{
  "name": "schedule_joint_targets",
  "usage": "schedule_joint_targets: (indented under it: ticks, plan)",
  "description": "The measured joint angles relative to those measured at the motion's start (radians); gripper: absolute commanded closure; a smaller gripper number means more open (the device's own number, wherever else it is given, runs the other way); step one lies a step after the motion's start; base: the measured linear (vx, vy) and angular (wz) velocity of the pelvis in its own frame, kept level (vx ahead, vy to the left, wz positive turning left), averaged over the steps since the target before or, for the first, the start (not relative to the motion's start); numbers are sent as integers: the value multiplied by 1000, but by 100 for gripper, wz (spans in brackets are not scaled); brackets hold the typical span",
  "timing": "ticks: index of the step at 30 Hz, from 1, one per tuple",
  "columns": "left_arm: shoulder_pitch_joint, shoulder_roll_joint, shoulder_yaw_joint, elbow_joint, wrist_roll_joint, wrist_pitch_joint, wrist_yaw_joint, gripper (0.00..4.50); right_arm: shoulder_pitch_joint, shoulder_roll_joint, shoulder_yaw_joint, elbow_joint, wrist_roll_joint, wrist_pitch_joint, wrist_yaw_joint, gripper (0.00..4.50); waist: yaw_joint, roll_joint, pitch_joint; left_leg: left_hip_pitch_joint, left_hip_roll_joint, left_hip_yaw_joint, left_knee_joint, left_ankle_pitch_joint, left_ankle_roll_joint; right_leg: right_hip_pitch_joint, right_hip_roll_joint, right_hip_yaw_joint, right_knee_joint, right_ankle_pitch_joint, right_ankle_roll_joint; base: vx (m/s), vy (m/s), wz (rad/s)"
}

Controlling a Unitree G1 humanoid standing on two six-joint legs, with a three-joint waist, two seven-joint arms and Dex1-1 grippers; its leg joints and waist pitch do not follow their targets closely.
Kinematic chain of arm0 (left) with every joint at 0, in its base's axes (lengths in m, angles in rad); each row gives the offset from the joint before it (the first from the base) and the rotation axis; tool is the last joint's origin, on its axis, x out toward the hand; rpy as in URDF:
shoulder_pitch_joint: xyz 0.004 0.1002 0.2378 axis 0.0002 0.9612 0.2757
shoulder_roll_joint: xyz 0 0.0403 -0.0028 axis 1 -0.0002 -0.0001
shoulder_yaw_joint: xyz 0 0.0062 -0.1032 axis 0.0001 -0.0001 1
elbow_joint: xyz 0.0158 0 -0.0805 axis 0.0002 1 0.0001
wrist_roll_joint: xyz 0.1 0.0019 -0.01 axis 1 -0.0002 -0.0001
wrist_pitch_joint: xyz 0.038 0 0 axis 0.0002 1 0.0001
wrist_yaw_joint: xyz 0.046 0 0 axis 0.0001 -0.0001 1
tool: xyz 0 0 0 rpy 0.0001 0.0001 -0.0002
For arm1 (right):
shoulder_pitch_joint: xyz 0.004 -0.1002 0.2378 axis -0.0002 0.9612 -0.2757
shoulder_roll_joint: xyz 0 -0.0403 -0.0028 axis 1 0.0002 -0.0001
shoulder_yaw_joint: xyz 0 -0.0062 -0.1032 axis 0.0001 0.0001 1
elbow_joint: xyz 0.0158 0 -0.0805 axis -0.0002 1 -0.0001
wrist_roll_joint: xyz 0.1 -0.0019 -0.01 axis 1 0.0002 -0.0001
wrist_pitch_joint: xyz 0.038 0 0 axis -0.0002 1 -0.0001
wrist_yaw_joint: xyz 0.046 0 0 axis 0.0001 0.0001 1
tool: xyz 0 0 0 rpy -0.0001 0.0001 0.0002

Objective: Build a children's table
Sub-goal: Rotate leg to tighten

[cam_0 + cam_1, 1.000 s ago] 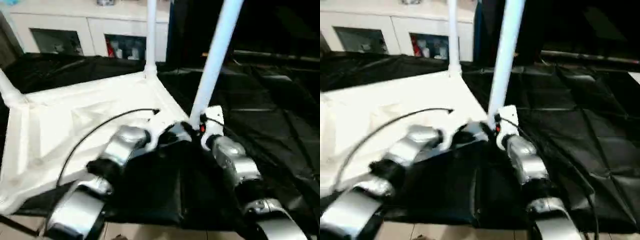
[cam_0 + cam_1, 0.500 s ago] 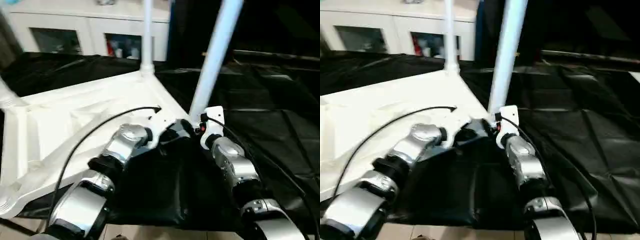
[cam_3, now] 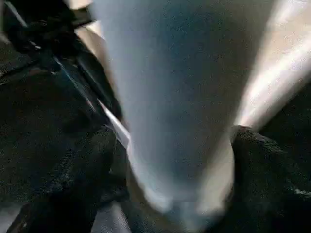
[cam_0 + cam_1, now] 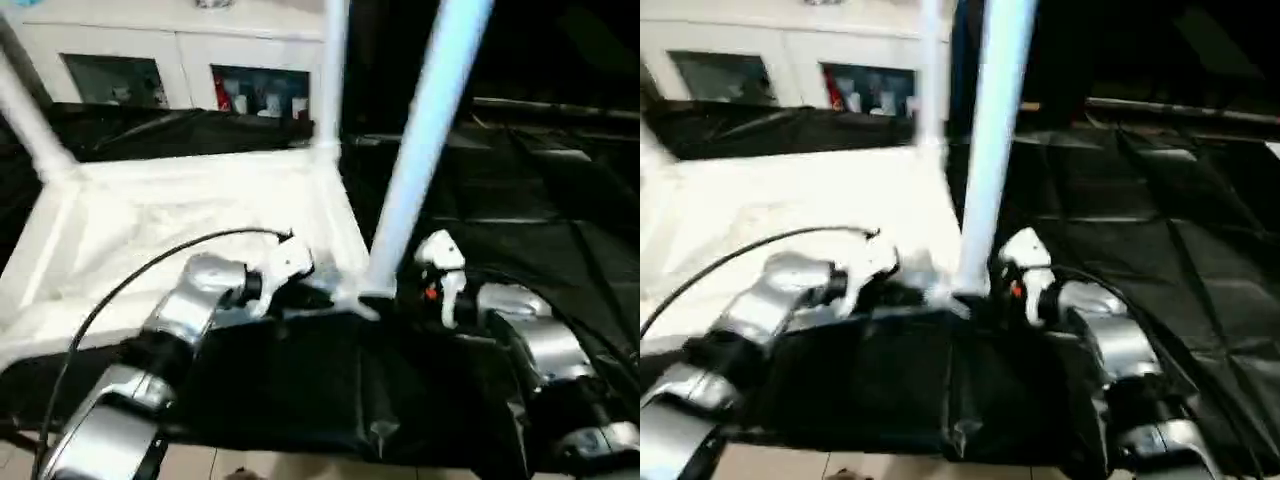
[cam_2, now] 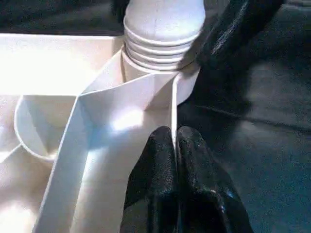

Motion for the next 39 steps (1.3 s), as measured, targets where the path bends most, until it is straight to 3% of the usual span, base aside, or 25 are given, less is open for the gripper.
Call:
schedule_joint_targets:
  ticks: [7, 16, 24, 30, 39]
  plan:
    - [32, 19, -2, -63, -14, 38, -43, 450, 9, -10, 21, -16, 3, 4, 54, 68, 7, 0, 0, 0, 0, 1, 0, 0, 0, -1, 0, 1, 0, 0, 0, 0, 0, 0]
    - [46, 29, -2, -91, -18, 57, -56, 450, 9, -16, 28, -16, -7, -1, 57, 151, 7, 0, 0, 0, 0, 1, 0, 0, 0, -1, 0, 1, 0, 0, 0, 0, 0, 0]
    - [58, 35, 2, -108, -18, 68, -52, 450, 14, 1, 26, -14, -10, -7, 37, 178, 6, -1, 0, 0, 0, 1, 0, 0, 0, -1, 0, 1, 1, 0, 0, 0, 0, 0]
    - [-5, -36, 18, -1, 28, 62, 143, 450, -8, 136, -58, 94, -41, -48, -278, 178, -16, -6, -2, 2, -1, 1, 3, 0, 0, 1, -1, 3, 1, 1, -1, 0, 0, 0]
    - [-142, -212, 30, 198, 74, 123, 468, 450, -139, 334, -186, 275, -83, -52, -804, 180, -13, -10, -5, 2, -2, 0, 3, 0, 0, 2, -1, 3, 0, 2, -2, 0, 0, 0]
